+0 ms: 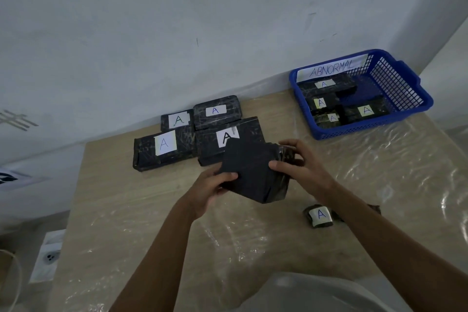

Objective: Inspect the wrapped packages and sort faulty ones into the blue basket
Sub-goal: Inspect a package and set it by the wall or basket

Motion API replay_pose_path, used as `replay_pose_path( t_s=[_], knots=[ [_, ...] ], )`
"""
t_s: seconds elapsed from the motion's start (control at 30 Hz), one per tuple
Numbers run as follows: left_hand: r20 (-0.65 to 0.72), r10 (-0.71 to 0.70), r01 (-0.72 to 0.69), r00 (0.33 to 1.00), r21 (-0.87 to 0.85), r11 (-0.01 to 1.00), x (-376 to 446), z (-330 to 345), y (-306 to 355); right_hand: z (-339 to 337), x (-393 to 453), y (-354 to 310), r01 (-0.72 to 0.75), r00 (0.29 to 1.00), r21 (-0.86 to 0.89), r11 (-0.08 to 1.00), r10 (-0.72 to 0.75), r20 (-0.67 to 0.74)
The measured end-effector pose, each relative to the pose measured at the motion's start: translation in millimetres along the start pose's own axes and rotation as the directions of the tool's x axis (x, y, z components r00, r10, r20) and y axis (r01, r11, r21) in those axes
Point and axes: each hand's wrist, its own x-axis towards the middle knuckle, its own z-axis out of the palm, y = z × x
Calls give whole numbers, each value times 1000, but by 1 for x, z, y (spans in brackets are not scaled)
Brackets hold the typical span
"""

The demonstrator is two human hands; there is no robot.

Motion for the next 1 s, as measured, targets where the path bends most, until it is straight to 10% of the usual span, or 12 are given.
replay_pose_path(
  t_s=[0.3, 0.47, 0.6, 1.0],
  knots=[
    [24, 196, -191, 980, 349, 918, 51, -21, -4, 31, 4, 32, 200, 940, -289, 936, -266, -212],
    [29, 590, -307, 807, 874, 376, 103, -51, -31, 48, -1, 57, 242, 838, -537, 808, -453, -304],
    [191, 551, -281, 812, 956, 82, 132, -73, -38, 63, 3, 69, 181, 813, -616, 767, -469, -346],
    [215, 559, -315, 801, 945, 88, 161, -99, -53, 72, 26, 81, -2, 952, -576, 818, -175, -251]
  ],
)
